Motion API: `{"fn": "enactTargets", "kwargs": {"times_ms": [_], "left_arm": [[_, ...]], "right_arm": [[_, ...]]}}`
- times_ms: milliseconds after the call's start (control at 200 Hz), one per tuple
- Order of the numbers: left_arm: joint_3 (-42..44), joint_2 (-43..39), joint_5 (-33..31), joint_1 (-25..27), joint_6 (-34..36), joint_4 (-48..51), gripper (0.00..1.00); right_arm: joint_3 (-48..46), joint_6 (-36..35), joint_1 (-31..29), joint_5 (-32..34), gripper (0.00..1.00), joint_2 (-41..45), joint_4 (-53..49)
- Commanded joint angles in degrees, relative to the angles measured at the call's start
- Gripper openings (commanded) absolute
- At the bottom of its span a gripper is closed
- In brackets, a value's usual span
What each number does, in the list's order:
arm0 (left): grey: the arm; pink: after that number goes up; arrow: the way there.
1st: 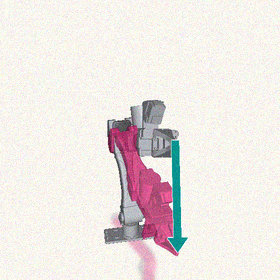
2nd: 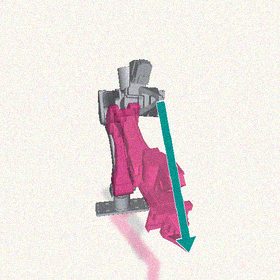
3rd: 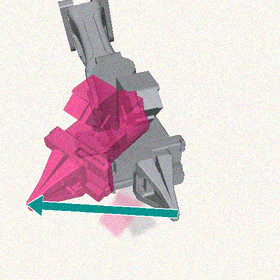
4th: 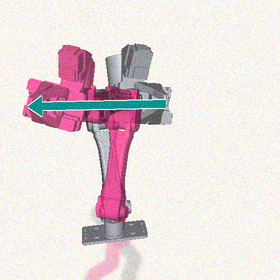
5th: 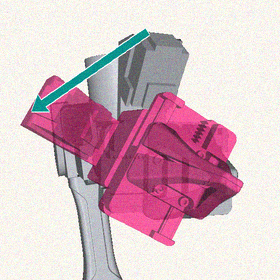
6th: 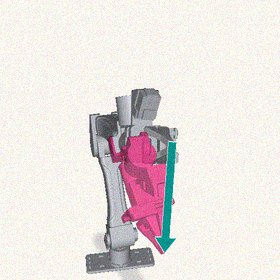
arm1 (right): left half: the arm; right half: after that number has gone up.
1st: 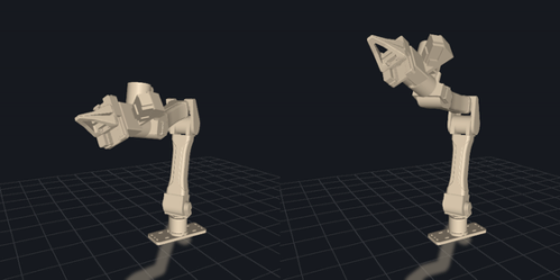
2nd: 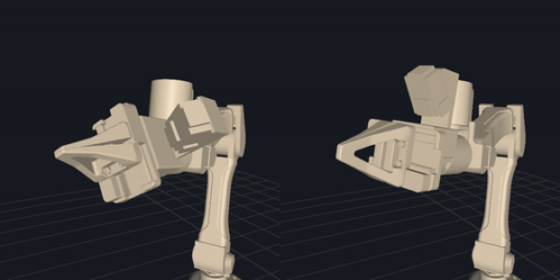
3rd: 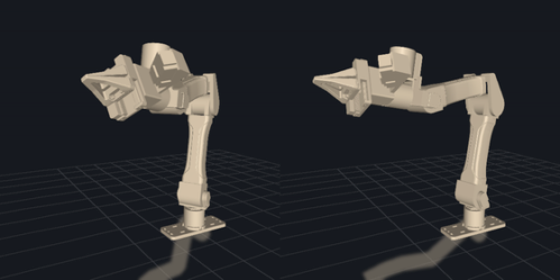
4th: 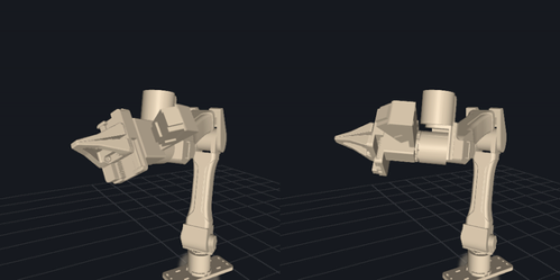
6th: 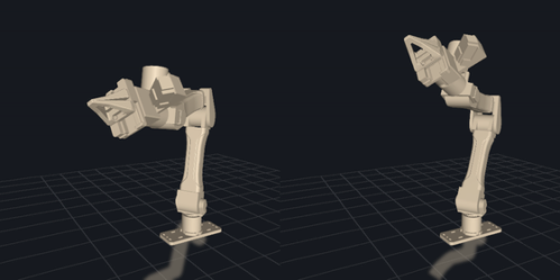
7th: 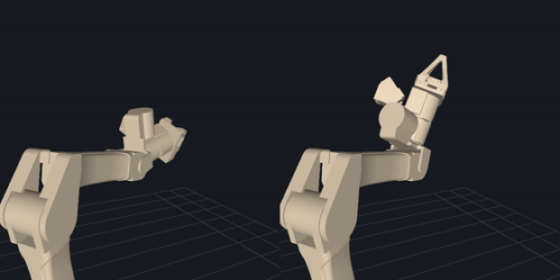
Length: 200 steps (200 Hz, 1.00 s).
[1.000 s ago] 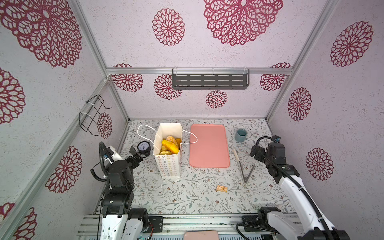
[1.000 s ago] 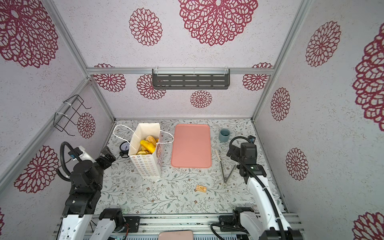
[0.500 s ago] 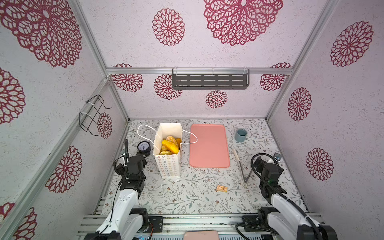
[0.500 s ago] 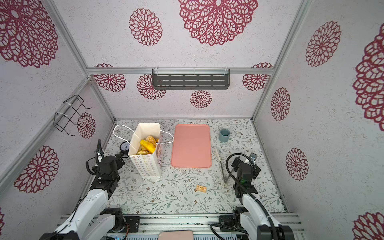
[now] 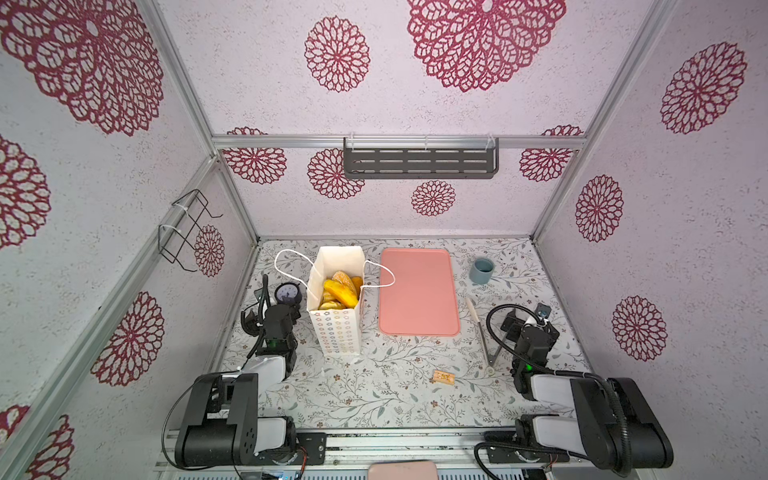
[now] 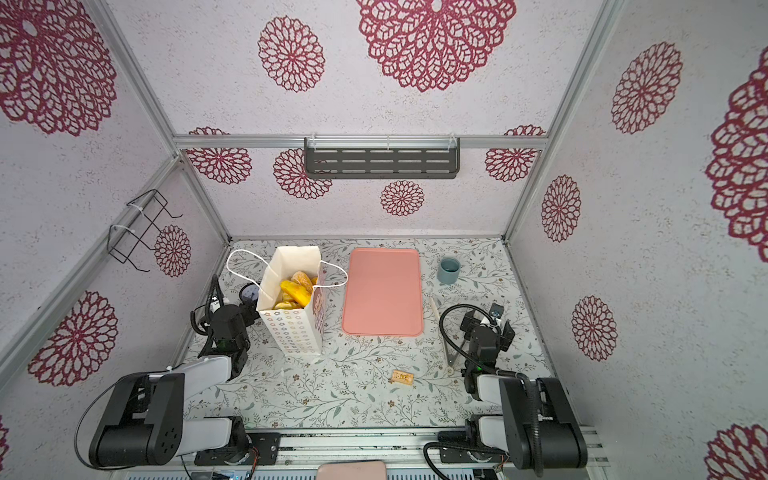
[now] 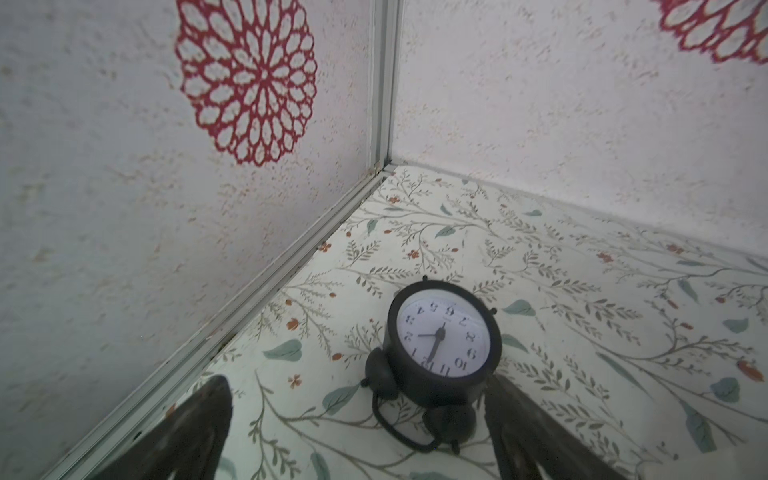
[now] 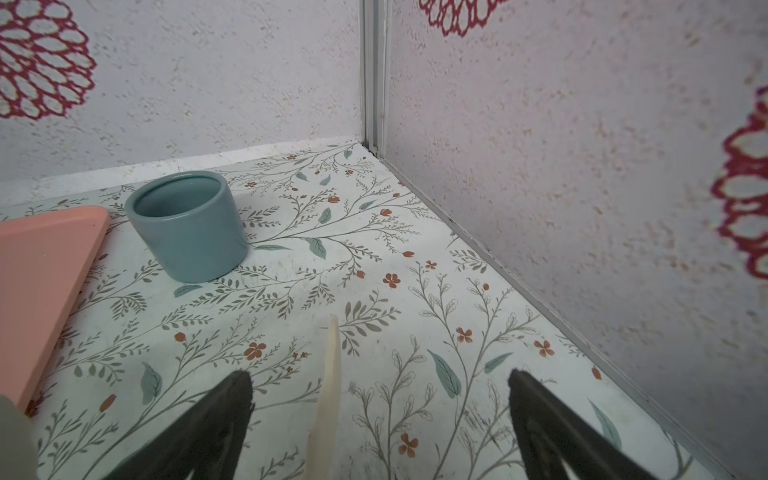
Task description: Place the fake bread into the paper bag
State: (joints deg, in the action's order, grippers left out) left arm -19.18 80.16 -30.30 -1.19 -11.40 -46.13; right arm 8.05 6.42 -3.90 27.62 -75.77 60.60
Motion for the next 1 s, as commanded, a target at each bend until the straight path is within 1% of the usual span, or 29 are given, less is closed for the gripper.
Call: {"fn": "enactTargets", "kwargs": {"times_ms": [0, 60, 85, 115, 155, 185, 210, 240, 315, 350, 425, 510, 645, 715, 771, 996], "left_arm": [[4.13, 6.99, 1.76, -0.30, 4.18, -20.55, 0.97], [5.65, 12.35, 3.58, -0.23, 6.26, -30.63, 0.97], [5.83, 13.22, 3.34, 0.11, 6.98, -32.26, 0.97], [5.67, 12.47, 3.30, 0.31, 6.73, -30.45, 0.97], [4.76, 10.50, 2.89, 0.31, 5.99, -25.40, 0.97], [3.86, 9.51, 2.81, 0.18, 5.22, -21.76, 0.97], [2.92, 9.16, 2.64, 0.06, 4.90, -19.59, 0.97], [1.60, 9.34, 2.14, 0.05, 5.09, -17.64, 0.97], [-0.98, 10.65, 1.69, 0.03, 5.72, -15.66, 0.97], [-2.27, 10.43, 1.52, 0.09, 5.46, -12.38, 0.97], [-3.52, 9.48, 2.51, -1.05, 3.83, -8.20, 0.97], [-3.89, 9.75, 4.39, -2.34, 2.93, -8.01, 0.97], [-4.48, 9.80, 4.77, -2.60, 2.47, -6.79, 0.97], [-5.23, 9.68, 7.82, -4.47, 1.01, -4.75, 0.97], [-5.30, 9.87, 7.64, -4.47, 1.02, -4.63, 0.97], [-4.42, 9.31, 7.54, -4.35, 1.28, -5.95, 0.97]], "right_arm": [[0.04, -3.59, -0.58, -1.91, 0.99, -4.43, 13.00], [-2.25, -4.83, -0.60, -2.43, 0.99, -9.55, 23.74], [-2.88, -5.45, -0.91, -4.06, 0.99, -10.16, 25.01], [-2.73, -5.84, -1.14, -4.94, 0.99, -11.01, 25.03], [-2.48, -6.19, -1.45, -4.81, 0.99, -13.70, 27.01], [-2.34, -7.04, -1.68, -3.35, 0.99, -15.39, 30.12], [-1.96, -7.03, -2.20, -2.79, 0.99, -14.34, 28.25], [-0.65, -6.38, -2.29, -3.18, 0.99, -12.76, 22.61], [3.30, -7.42, -2.61, -2.87, 0.99, -13.49, 17.02], [4.56, -6.48, -2.16, -4.38, 0.99, -12.80, 12.89], [5.09, -5.99, -1.26, -5.36, 0.99, -12.84, 11.94], [5.17, -6.00, -1.28, -5.38, 0.99, -12.92, 12.05], [5.28, -6.06, -1.28, -5.34, 0.99, -13.07, 11.96], [6.44, -5.19, -0.48, -6.77, 0.99, -12.98, 9.47], [6.82, -3.97, 1.14, -8.76, 0.99, -12.72, 8.02], [6.41, -4.13, 1.18, -8.65, 0.99, -12.48, 8.68]]}}
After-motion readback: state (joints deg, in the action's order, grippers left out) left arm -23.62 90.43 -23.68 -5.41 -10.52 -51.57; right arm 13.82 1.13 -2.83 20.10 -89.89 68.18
